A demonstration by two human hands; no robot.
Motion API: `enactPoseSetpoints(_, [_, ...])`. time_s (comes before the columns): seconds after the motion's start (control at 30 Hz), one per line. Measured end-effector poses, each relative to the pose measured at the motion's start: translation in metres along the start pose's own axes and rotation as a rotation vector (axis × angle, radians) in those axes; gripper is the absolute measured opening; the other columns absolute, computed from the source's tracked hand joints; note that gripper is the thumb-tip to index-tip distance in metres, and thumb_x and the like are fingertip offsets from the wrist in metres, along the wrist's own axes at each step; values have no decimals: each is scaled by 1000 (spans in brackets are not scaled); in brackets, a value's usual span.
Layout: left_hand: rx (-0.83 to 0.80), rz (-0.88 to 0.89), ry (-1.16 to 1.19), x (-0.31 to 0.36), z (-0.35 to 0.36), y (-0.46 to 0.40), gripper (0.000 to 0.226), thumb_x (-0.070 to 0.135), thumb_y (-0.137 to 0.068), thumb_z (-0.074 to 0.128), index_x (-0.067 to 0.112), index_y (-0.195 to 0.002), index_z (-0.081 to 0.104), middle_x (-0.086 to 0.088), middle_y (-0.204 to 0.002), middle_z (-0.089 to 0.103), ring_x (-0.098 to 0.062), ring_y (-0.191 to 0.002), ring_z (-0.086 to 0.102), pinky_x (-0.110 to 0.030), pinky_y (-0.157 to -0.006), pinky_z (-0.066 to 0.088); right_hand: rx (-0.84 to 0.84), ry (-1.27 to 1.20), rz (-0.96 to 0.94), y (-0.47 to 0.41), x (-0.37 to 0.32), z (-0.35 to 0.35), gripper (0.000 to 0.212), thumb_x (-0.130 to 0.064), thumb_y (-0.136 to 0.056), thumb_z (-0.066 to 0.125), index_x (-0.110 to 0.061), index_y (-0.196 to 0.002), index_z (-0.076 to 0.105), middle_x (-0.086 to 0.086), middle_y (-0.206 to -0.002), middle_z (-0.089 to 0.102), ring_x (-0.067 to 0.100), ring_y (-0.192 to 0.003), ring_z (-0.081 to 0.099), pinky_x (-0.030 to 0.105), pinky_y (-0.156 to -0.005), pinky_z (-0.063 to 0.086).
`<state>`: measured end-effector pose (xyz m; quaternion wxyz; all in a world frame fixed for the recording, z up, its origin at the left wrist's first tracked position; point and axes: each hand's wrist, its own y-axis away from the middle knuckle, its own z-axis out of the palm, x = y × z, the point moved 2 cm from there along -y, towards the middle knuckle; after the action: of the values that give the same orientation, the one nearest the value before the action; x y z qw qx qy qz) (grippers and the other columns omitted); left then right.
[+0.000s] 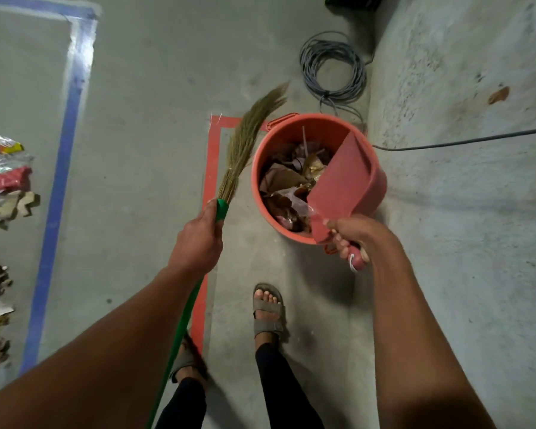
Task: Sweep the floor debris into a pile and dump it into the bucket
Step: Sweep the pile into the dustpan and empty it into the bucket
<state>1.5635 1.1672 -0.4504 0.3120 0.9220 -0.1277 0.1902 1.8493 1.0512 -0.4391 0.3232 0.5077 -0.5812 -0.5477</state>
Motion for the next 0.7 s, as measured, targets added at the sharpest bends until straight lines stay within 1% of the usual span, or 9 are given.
enactPoseSetpoints(0.07, [3, 4, 5, -2, -11, 9, 51, 27, -111, 38, 25, -161, 28, -16, -142, 59, -37, -113, 61, -48, -90, 48, 33, 28, -49, 28, 1, 0, 28, -18, -106, 56, -14, -79, 52, -3, -48, 41, 8, -37, 33, 21, -35, 30])
enactPoseSetpoints(0.13, [-1, 15, -6, -10, -21, 15, 52, 27, -111, 38, 24, -161, 27, -15, -146, 57, -36, -117, 60, -48, -93, 48, 28, 31, -70, 36, -3, 10, 30, -18, -105, 55, -16, -76, 50, -3, -48, 41, 8, -38, 32, 20, -36, 29])
enactPoseSetpoints(0.27, [-6, 27, -22, -32, -25, 16, 51, 29, -112, 36, 24, -162, 27, -14, -146, 57, -36, -117, 59, -49, -96, 48, 40, 177, -51, 0, -15, 50, 36, -12, -105, 47, -16, -69, 47, -1, -46, 40, 9, -36, 30, 17, -35, 25])
enactPoseSetpoints(0.33, [-14, 32, -40, -48, -20, 13, 51, 30, -112, 35, 25, -162, 26, -14, -146, 56, -36, -117, 59, -48, -96, 49, 94, 272, -31, -25, -25, 65, 36, -6, -102, 46, -11, -66, 50, 4, -51, 43, 12, -35, 33, 15, -35, 25])
enactPoseSetpoints(0.43, [-24, 27, -64, -70, -7, 10, 51, 32, -111, 34, 26, -161, 25, -14, -143, 58, -36, -113, 60, -48, -93, 52, 101, 413, -1, -50, -31, 77, 30, 2, -98, 45, -6, -71, 54, 11, -66, 48, 20, -46, 42, 25, -42, 33])
enactPoseSetpoints(0.5, [-34, 23, -60, -80, 0, 12, 50, 32, -111, 34, 26, -161, 26, -14, -143, 58, -35, -112, 60, -46, -91, 51, 86, 348, -57, -62, -32, 79, 26, 3, -98, 50, -9, -75, 54, 9, -70, 48, 20, -41, 49, 25, -38, 37])
enactPoseSetpoints(0.53, [-37, 25, -53, -83, 3, 13, 50, 32, -112, 34, 26, -161, 26, -14, -143, 58, -35, -112, 60, -46, -91, 50, 97, 325, -65, -63, -31, 80, 28, 2, -99, 48, -11, -75, 52, 7, -68, 46, 19, -39, 46, 22, -36, 35])
enactPoseSetpoints(0.63, [-63, 30, -34, -88, 5, 22, 49, 31, -111, 34, 26, -160, 27, -13, -143, 59, -34, -111, 61, -46, -90, 51, 89, 285, -14, -51, -24, 82, 36, 0, -102, 41, -12, -68, 44, 5, -61, 36, 14, -46, 28, 17, -35, 25])
enactPoseSetpoints(0.7, [-73, 33, -22, -89, 1, 28, 49, 33, -111, 34, 27, -159, 27, -13, -144, 59, -35, -112, 61, -46, -91, 52, 101, 131, -39, -38, -19, 77, 36, -1, -102, 41, -13, -68, 44, 4, -60, 34, 11, -42, 27, 15, -32, 24])
